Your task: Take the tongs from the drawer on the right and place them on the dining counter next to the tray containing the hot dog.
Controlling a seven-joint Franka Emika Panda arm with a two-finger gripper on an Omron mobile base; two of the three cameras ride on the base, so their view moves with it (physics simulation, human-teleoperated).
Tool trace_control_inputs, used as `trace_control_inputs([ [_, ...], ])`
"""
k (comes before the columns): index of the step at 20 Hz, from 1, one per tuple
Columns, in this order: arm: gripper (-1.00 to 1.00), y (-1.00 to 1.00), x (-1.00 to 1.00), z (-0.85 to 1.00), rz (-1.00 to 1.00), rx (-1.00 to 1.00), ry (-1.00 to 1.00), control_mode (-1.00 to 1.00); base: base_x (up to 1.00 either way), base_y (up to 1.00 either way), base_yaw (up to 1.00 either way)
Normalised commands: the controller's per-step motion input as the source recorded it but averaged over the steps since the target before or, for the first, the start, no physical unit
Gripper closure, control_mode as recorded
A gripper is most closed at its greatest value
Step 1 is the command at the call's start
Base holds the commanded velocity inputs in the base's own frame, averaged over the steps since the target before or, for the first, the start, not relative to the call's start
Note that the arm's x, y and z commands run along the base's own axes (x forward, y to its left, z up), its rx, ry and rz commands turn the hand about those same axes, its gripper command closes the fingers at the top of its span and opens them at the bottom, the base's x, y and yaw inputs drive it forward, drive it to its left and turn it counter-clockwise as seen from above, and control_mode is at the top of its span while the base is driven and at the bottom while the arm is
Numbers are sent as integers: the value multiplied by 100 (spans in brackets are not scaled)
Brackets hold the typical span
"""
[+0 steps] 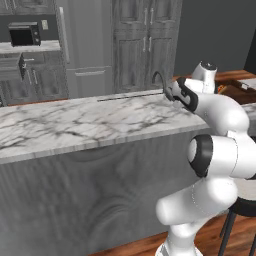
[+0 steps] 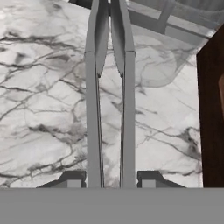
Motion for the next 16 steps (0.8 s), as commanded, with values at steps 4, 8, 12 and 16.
trace_control_inputs([
  [4, 100, -8, 22, -5, 0, 0, 0, -100, 0, 0, 0],
  [8, 100, -13, 26, -1, 0, 0, 0, -100, 0, 0, 0],
  [12, 100, -17, 26, -1, 0, 0, 0, -100, 0, 0, 0],
  [16, 100, -18, 18, -7, 0, 0, 0, -100, 0, 0, 0],
])
